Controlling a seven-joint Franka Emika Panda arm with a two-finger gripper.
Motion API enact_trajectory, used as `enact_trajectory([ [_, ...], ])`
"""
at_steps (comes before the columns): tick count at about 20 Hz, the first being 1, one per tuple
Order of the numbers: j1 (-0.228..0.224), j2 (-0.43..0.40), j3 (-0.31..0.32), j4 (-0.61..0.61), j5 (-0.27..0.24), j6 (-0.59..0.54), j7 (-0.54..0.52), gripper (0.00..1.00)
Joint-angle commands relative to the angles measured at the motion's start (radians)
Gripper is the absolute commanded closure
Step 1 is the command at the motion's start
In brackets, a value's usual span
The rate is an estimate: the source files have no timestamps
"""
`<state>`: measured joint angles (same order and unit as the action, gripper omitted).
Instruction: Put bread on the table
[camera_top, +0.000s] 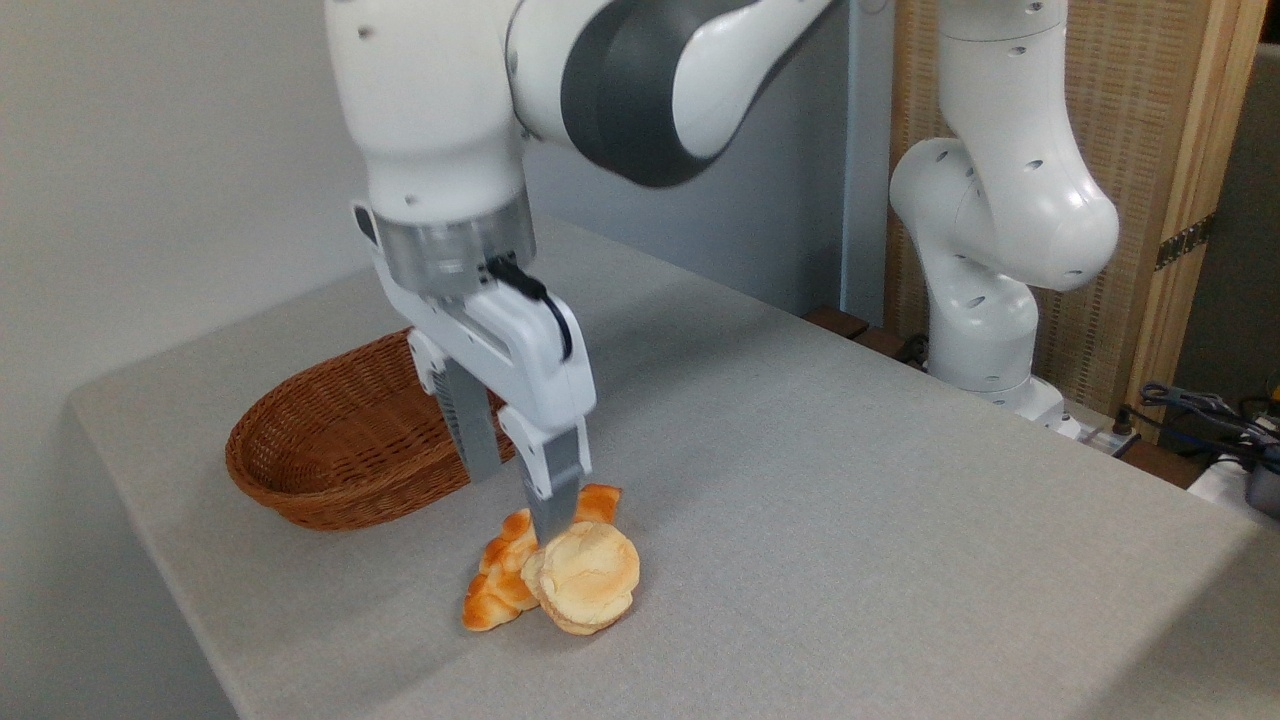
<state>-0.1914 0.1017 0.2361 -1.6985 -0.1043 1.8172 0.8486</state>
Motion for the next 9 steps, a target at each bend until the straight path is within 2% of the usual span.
enact_trajectory([
  [1,-0.013,-0.005,-0.009,0.059,0.005,-0.003,-0.045,0.0],
  [9,-0.011,-0.002,-0.014,0.06,0.009,-0.003,-0.057,0.0],
])
